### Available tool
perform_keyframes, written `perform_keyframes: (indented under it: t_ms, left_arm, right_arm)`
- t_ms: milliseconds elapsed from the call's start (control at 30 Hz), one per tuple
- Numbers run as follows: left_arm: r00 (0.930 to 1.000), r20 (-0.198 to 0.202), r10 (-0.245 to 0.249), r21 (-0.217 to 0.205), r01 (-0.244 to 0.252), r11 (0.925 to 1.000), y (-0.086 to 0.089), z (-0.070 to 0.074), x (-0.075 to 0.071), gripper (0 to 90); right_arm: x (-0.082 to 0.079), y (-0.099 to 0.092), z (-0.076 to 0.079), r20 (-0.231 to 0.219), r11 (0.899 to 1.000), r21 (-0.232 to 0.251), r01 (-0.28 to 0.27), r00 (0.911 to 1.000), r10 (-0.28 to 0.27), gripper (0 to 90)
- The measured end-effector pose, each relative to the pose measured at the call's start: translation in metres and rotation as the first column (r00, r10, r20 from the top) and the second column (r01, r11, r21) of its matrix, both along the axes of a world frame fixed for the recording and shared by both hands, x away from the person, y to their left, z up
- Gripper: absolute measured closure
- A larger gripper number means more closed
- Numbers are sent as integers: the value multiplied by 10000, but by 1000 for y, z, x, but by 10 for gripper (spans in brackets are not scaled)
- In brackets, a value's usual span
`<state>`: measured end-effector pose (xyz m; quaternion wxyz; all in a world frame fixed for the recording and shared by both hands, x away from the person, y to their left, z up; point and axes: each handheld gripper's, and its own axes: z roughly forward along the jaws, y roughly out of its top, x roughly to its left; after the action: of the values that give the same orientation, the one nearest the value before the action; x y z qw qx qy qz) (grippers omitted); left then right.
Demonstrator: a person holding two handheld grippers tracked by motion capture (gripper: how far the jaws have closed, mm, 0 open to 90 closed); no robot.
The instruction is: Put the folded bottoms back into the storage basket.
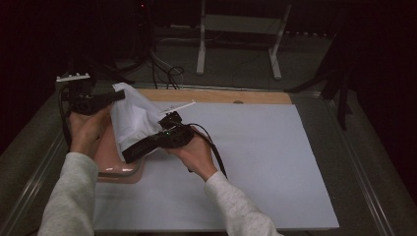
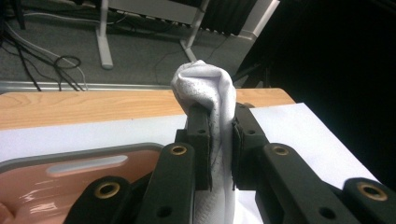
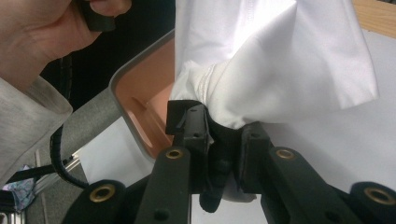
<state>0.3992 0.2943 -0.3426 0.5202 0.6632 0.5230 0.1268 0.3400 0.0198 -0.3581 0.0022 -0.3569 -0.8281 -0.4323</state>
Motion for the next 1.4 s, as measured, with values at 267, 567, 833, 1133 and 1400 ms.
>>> perform_keyframes:
  t_ms: [267, 567, 833, 1133, 1400]
  left_arm:
    - [9999, -86, 100, 54, -100, 9999, 8, -4, -1, 811]
    - [9998, -114, 174, 48, -173, 9998, 13, -7, -2, 812]
    - [9996, -134, 255, 47, -255, 9997, 17, -9, -3, 812]
    - [9996, -55, 280, 95, -279, 9996, 20, -12, -6, 811]
    - [9989, -53, 457, 234, -456, 9987, 26, -14, -8, 811]
  right_arm:
    - [0, 10, -5, -53, 10000, -28, -40, 10000, 40, 779]
    - [1, 18, -8, -81, 10000, -23, 21, 10000, -22, 779]
    - [0, 28, -11, 3, 10000, -88, 43, 10000, -43, 779]
    - [-1, 36, -16, 89, 9998, 13, 177, 9998, -177, 779]
    - [-2, 47, -21, 199, 9999, -5, 124, 9997, -124, 779]
